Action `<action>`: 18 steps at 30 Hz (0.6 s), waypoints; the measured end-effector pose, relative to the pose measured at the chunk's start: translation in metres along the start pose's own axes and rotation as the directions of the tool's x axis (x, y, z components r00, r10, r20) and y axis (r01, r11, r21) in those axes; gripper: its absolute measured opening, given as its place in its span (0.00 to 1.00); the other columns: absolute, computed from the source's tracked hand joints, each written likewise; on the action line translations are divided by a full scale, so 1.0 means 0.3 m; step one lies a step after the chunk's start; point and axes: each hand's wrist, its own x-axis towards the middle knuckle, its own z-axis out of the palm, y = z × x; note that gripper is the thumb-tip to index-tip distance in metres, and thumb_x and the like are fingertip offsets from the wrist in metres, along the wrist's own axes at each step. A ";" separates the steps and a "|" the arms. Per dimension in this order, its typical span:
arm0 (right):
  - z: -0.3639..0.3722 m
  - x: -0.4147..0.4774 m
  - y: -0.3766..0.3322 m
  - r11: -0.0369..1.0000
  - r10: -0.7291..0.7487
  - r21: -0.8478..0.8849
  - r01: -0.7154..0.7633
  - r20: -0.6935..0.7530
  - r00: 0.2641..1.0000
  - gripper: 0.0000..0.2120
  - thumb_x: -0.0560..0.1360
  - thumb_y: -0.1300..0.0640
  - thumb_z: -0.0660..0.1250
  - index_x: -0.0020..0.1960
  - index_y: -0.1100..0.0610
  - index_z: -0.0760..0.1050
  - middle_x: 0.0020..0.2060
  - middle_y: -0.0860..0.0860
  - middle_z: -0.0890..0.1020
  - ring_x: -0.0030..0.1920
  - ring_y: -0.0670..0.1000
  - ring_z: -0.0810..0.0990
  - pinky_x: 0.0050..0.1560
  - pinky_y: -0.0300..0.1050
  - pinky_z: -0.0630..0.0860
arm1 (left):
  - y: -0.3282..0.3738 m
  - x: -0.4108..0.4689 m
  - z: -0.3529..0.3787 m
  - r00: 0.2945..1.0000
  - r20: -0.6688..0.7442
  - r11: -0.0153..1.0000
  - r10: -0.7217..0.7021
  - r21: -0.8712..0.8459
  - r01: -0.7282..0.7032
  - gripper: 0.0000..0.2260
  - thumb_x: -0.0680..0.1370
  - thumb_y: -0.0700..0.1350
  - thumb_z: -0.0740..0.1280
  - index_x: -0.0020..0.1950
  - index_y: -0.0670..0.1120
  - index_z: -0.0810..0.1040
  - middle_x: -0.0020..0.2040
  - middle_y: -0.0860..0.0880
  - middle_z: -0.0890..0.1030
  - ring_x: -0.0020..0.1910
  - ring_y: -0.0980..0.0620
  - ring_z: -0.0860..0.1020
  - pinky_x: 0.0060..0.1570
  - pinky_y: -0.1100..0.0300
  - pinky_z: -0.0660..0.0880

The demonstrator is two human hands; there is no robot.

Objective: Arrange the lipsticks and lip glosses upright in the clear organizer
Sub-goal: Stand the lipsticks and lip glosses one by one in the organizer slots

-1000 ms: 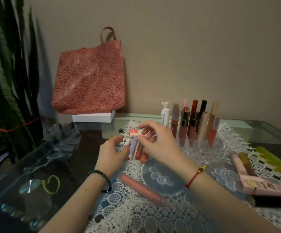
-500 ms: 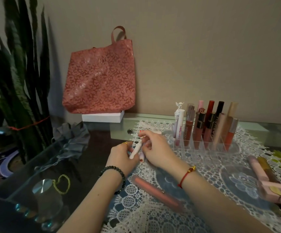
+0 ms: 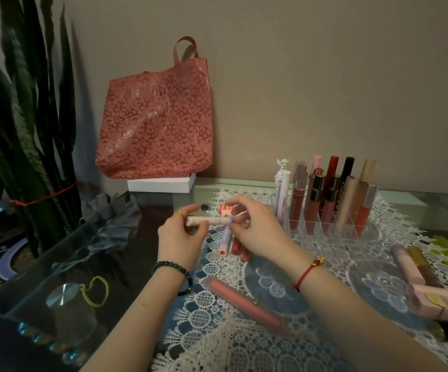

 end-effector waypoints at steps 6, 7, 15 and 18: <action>-0.090 0.005 -0.034 0.997 -0.075 -0.041 0.073 -0.061 0.995 0.16 0.71 0.59 0.68 0.56 0.47 0.73 0.49 0.46 0.76 0.48 0.43 0.75 0.50 0.38 0.74 | 0.065 -0.005 -0.001 0.997 -0.031 0.910 -0.076 -0.411 0.056 0.15 0.71 0.40 0.70 0.55 0.48 0.74 0.38 0.48 0.81 0.33 0.56 0.77 0.33 0.67 0.75; -0.107 0.003 -0.038 0.995 -0.090 -0.043 0.087 -0.066 0.994 0.15 0.70 0.58 0.69 0.54 0.46 0.74 0.48 0.45 0.77 0.48 0.43 0.75 0.49 0.38 0.73 | 0.078 -0.008 0.000 0.996 -0.029 0.880 -0.086 -0.472 0.062 0.15 0.71 0.40 0.70 0.55 0.48 0.74 0.37 0.48 0.81 0.33 0.58 0.77 0.33 0.69 0.74; -0.191 -0.018 -0.046 0.995 -0.091 -0.056 0.088 -0.046 0.995 0.07 0.69 0.54 0.71 0.47 0.48 0.77 0.40 0.46 0.81 0.42 0.48 0.79 0.42 0.39 0.76 | 0.183 -0.006 0.047 0.989 0.122 0.682 -0.085 -0.716 0.147 0.07 0.72 0.40 0.68 0.48 0.50 0.75 0.34 0.54 0.84 0.37 0.61 0.81 0.38 0.70 0.76; -0.218 -0.033 -0.041 0.998 -0.049 0.039 0.050 -0.033 0.998 0.06 0.70 0.54 0.69 0.47 0.52 0.80 0.40 0.49 0.82 0.40 0.46 0.80 0.41 0.38 0.77 | 0.210 -0.008 0.068 0.983 0.162 0.583 -0.090 -0.791 0.184 0.07 0.74 0.40 0.66 0.49 0.49 0.74 0.34 0.51 0.83 0.35 0.59 0.81 0.34 0.69 0.76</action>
